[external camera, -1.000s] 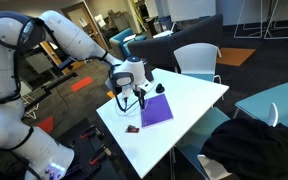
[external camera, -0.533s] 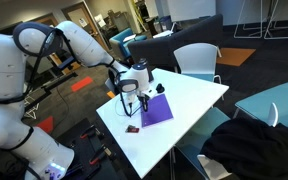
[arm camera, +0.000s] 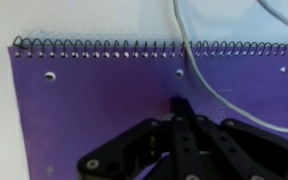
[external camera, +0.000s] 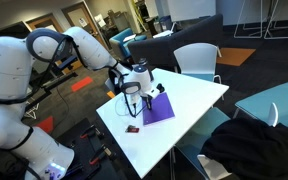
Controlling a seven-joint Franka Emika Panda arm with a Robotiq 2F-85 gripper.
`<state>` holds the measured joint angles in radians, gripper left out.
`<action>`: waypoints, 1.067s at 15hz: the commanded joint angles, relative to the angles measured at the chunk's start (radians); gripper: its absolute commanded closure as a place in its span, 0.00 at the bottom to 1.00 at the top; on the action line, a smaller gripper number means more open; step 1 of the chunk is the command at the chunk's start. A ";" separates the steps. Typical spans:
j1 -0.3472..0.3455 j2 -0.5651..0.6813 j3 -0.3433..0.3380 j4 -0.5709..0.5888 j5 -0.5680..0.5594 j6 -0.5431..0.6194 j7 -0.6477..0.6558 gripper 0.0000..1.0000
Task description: Move the book to the right back corner
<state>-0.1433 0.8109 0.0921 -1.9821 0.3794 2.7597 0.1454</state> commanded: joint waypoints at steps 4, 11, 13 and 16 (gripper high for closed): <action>0.001 0.058 -0.019 0.061 -0.004 0.097 0.010 1.00; -0.012 0.110 -0.059 0.147 -0.024 0.140 0.011 1.00; -0.020 0.129 -0.061 0.179 -0.030 0.141 0.004 1.00; -0.024 0.159 -0.072 0.231 -0.044 0.138 0.003 1.00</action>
<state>-0.1604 0.9062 0.0289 -1.8196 0.3600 2.8682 0.1469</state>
